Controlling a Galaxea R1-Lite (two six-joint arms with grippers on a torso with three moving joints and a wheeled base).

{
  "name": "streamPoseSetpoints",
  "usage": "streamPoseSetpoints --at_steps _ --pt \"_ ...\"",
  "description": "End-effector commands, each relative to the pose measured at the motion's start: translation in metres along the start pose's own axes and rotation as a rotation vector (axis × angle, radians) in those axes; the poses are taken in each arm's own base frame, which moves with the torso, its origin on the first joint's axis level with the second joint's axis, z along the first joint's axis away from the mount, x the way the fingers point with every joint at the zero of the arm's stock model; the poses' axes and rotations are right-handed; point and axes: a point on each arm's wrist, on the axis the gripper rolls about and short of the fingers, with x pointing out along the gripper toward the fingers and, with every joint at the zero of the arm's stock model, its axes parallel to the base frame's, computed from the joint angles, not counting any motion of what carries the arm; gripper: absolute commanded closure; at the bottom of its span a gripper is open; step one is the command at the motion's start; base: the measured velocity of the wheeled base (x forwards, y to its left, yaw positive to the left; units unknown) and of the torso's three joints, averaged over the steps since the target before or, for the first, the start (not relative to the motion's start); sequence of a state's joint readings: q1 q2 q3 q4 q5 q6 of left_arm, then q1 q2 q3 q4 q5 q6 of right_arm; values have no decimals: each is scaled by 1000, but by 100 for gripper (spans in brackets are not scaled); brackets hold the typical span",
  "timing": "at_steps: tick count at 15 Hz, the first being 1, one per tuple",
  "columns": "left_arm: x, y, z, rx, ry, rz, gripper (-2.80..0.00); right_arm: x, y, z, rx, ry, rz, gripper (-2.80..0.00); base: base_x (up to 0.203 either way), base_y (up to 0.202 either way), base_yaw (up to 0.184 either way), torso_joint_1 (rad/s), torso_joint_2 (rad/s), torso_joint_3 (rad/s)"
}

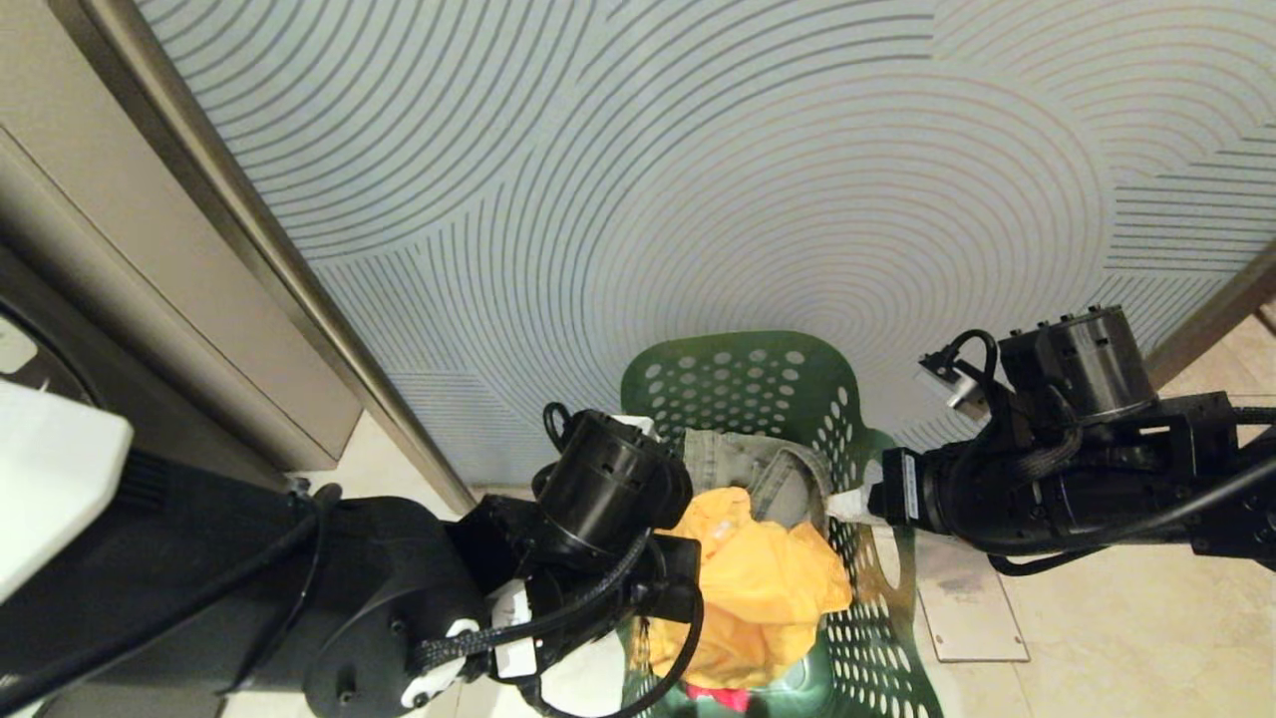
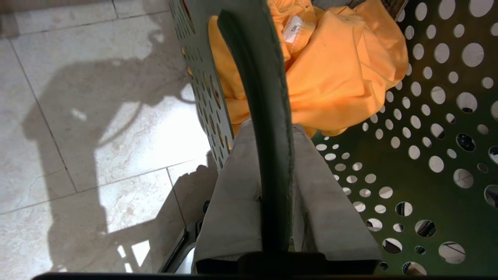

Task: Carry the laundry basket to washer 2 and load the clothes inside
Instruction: Pick up the clothes basket and put it beside the washing machine

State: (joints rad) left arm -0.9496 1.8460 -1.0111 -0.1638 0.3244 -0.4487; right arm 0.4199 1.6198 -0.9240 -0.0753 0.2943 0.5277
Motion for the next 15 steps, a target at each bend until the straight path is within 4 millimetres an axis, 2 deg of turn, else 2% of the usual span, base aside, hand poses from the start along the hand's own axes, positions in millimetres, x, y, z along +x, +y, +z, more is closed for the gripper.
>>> streamPoseSetpoints --at_steps 1,15 --pt "1 0 -1 -2 1 3 0 0 1 0 1 0 4 0 0 0 0 2 -2 203" --pt "2 -5 -5 10 12 -8 0 0 1 0 2 -1 5 0 0 0 0 3 2 202"
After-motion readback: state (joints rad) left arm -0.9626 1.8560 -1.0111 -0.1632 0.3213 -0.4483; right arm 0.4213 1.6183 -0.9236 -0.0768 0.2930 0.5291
